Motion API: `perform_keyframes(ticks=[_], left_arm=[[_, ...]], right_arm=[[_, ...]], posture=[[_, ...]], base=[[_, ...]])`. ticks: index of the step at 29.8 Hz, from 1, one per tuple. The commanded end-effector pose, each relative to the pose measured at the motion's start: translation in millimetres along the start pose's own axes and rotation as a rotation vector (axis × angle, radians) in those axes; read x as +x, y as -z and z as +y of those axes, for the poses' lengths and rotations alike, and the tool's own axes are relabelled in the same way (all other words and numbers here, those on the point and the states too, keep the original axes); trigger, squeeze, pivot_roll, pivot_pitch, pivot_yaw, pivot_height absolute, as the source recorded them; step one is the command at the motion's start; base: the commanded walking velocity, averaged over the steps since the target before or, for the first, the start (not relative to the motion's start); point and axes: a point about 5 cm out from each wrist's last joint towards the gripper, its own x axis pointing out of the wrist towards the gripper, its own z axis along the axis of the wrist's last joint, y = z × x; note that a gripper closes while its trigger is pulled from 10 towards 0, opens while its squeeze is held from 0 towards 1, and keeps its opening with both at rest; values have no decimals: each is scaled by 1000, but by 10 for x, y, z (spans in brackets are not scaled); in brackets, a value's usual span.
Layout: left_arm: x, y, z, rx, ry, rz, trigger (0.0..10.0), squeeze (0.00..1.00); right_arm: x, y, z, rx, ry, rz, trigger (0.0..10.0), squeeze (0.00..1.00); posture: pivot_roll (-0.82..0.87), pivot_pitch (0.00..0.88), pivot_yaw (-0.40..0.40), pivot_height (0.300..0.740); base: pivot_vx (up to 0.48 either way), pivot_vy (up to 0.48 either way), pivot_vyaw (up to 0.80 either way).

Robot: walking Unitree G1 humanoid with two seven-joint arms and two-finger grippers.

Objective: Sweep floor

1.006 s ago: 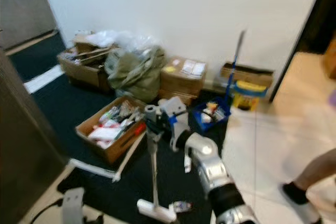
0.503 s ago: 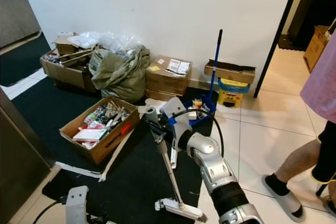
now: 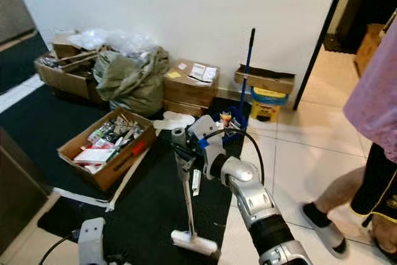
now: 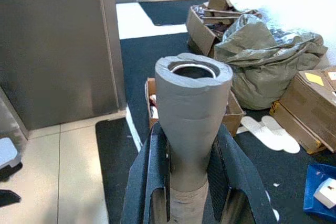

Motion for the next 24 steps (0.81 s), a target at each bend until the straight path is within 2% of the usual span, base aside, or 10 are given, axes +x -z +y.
perform_keyframes(ticks=[1,11,24], left_arm=[[-10,39,20,9,-2,16,10000,0],[-5,21,12,13,4,11,10000,0],[-5,9,22,4,-8,1,10000,0]], right_arm=[[42,-114,28,-19,-22,-41,10000,0],[66,-116,59,-20,-45,-41,10000,0],[68,-121,78,-19,-71,-43,10000,0]], posture=[[-73,0,-26,740],[-67,0,-29,740],[-60,0,-37,740]], base=[[0,0,0],[0,-442,0],[0,0,0]])
